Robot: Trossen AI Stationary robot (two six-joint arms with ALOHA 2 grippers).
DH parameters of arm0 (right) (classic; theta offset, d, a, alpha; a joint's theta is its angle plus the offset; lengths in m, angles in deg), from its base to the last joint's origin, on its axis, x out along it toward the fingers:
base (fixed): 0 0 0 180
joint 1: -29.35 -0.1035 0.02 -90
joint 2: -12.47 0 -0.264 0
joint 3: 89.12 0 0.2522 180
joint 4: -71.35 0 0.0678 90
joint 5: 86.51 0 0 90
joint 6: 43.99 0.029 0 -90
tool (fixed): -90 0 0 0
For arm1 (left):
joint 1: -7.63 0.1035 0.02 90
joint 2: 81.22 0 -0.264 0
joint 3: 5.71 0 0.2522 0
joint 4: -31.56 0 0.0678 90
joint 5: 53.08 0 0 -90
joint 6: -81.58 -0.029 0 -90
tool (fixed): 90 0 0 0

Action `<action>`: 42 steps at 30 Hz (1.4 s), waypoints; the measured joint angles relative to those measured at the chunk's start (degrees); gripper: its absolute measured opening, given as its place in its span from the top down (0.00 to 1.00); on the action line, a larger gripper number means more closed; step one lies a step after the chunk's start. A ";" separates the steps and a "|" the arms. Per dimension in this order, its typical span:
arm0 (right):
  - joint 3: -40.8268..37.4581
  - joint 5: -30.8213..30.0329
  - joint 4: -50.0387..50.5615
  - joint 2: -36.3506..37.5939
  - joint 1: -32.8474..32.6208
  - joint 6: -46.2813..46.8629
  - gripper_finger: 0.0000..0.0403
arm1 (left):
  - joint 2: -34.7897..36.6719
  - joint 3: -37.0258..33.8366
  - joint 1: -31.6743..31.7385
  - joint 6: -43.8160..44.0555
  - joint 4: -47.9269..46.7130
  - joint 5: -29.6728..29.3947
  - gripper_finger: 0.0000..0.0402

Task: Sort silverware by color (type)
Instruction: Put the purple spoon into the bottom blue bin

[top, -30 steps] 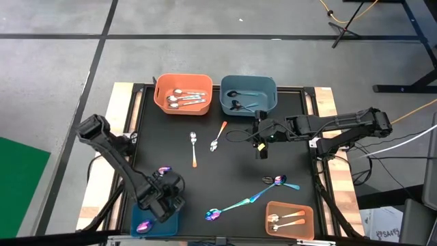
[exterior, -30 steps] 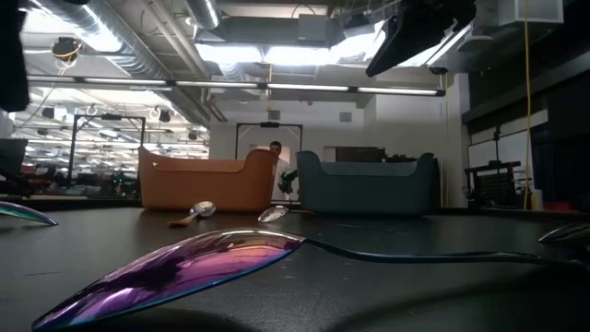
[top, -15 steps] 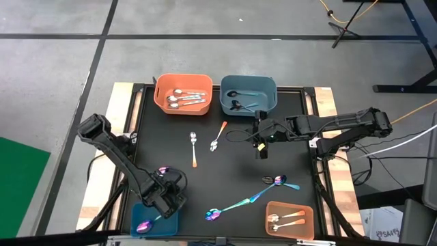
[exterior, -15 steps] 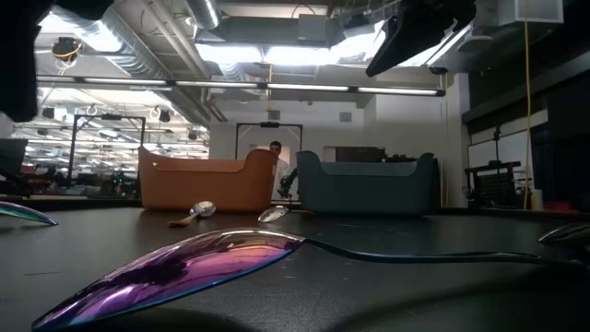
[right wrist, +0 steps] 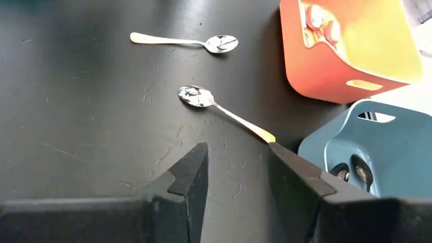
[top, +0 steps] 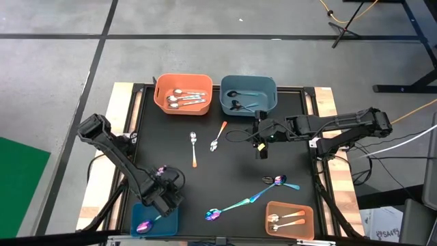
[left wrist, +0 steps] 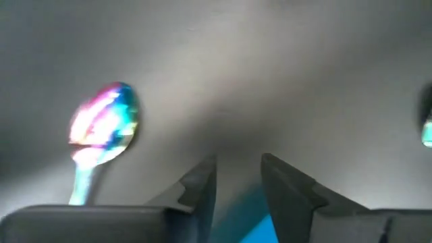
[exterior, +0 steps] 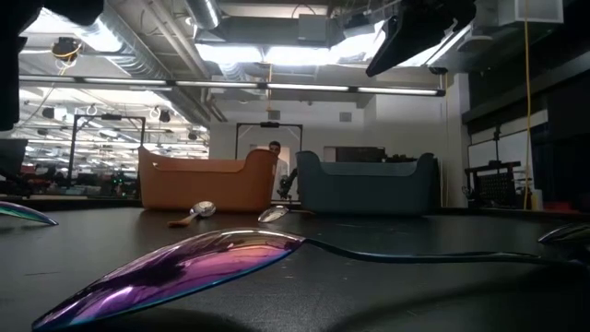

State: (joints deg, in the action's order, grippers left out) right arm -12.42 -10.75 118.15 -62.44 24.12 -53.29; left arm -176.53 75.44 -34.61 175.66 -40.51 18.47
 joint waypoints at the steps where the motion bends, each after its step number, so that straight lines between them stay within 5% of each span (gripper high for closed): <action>1: 0.00 -0.01 0.00 0.00 0.00 0.02 0.65 | 0.00 0.00 0.00 0.42 -1.61 0.10 0.71; 11: 0.00 -0.01 0.00 0.00 0.00 0.01 0.65 | 0.00 -0.10 -0.67 -1.39 -16.64 4.90 0.70; 21: -0.02 0.00 0.01 0.00 -0.01 0.02 0.65 | -0.07 -6.52 -0.68 -8.35 -14.55 11.97 0.70; 42: -0.02 0.00 0.00 0.00 0.00 0.02 0.65 | 0.24 -18.99 1.49 -12.23 0.13 12.54 0.70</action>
State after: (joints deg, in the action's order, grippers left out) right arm -12.44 -10.75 118.15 -62.44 24.11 -53.27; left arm -176.28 56.45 -33.12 163.44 -40.38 31.01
